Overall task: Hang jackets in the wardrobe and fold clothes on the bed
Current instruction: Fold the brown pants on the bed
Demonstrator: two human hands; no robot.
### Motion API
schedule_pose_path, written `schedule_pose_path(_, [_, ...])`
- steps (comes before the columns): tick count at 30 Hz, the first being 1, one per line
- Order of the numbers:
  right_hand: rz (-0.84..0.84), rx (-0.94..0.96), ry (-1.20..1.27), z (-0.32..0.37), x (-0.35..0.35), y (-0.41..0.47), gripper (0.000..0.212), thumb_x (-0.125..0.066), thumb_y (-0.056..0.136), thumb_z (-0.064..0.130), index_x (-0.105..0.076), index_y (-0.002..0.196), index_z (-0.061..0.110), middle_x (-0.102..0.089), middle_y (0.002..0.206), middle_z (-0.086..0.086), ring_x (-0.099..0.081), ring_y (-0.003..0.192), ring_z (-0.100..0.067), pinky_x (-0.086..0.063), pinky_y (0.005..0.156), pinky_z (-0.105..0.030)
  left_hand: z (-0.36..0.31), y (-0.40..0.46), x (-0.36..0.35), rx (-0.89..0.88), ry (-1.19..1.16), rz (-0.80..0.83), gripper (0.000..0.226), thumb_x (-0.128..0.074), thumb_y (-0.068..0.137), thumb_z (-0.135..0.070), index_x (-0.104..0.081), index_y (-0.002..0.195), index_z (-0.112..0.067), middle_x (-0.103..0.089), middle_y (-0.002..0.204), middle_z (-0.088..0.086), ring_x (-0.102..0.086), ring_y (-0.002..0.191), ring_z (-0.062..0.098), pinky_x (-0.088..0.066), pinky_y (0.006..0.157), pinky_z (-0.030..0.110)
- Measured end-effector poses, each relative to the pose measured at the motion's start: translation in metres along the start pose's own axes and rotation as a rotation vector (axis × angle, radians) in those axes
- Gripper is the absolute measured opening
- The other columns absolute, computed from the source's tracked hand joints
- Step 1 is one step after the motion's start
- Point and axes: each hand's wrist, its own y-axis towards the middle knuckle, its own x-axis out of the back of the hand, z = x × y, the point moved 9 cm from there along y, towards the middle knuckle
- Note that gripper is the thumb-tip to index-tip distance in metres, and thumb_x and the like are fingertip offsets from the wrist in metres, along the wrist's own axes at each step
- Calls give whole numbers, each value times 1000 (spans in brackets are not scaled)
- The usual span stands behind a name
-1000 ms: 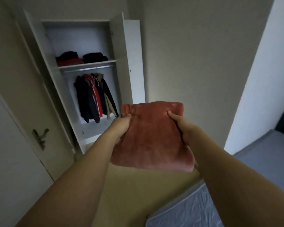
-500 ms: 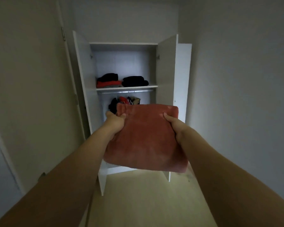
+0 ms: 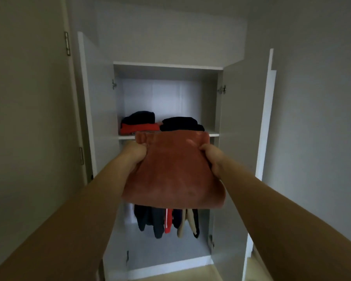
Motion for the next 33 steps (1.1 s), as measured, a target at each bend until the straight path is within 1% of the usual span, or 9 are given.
schedule_pose_path(2, [-39,24,-28,22,-4,56,20,-48,96,26,-62,95,12,-71,60,-6,-67,48,-17,-49,39,-22,-14,55,-13,-17,0,59,47,-59,93,-28,-51,134,-6,-64,120,19,-66,100,35,-55,91,48])
schedule_pose_path(7, [-176,146,-89,83,6,203,32,-40,100,12,-57,125,2,-66,98,-14,-58,61,-19,-45,40,-23,-42,171,-72,36,-98,387,68,-71,68,-43,-63,127,-12,-74,105,10,-73,87,25,-60,72,36])
schedule_pose_path(10, [-159,201,-97,117,0,288,29,-42,100,14,-59,121,2,-66,91,-16,-59,58,-19,-46,39,-26,-62,258,-90,-76,-111,298,89,-80,64,-39,-46,143,-12,-67,119,11,-70,97,28,-58,86,42])
schedule_pose_path(14, [-96,230,-161,163,-16,401,27,-42,100,18,-61,114,5,-67,104,-17,-64,74,-27,-52,58,-34,-84,380,-96,-160,-73,67,72,-72,82,-24,-40,143,-4,-63,121,16,-68,92,28,-57,65,29])
schedule_pose_path(19, [19,222,-247,209,-52,508,26,-47,100,25,-62,85,11,-67,76,-10,-65,64,-24,-49,42,-29,-104,501,-94,-178,-18,-39,63,-70,86,-23,-43,140,-4,-61,122,14,-66,91,28,-59,62,31])
schedule_pose_path(22, [86,228,-279,227,-87,562,25,-46,100,21,-65,92,8,-68,81,-12,-66,70,-26,-53,53,-34,-109,556,-76,-164,56,-127,58,-64,89,-21,-45,141,-4,-60,127,19,-63,105,35,-55,90,47])
schedule_pose_path(28, [180,280,-199,240,-164,647,30,-42,102,30,-63,108,9,-68,94,-12,-65,76,-23,-54,53,-29,-114,648,-24,-223,210,-284,50,-58,96,-34,-52,134,-2,-62,124,15,-62,99,28,-44,75,29])
schedule_pose_path(31, [131,310,-224,243,-205,693,58,-31,103,47,-38,144,7,-53,136,-16,-55,120,-31,-48,98,-38,-106,689,7,-194,242,-349,60,-55,97,-41,-45,139,0,-56,133,18,-57,115,31,-41,82,30])
schedule_pose_path(33, [53,385,-293,246,-225,720,60,-33,103,41,-14,155,16,-37,149,-19,-44,130,-36,-38,107,-40,-92,712,23,-117,327,-394,71,-49,97,-51,-38,144,1,-50,140,21,-52,124,35,-41,93,35])
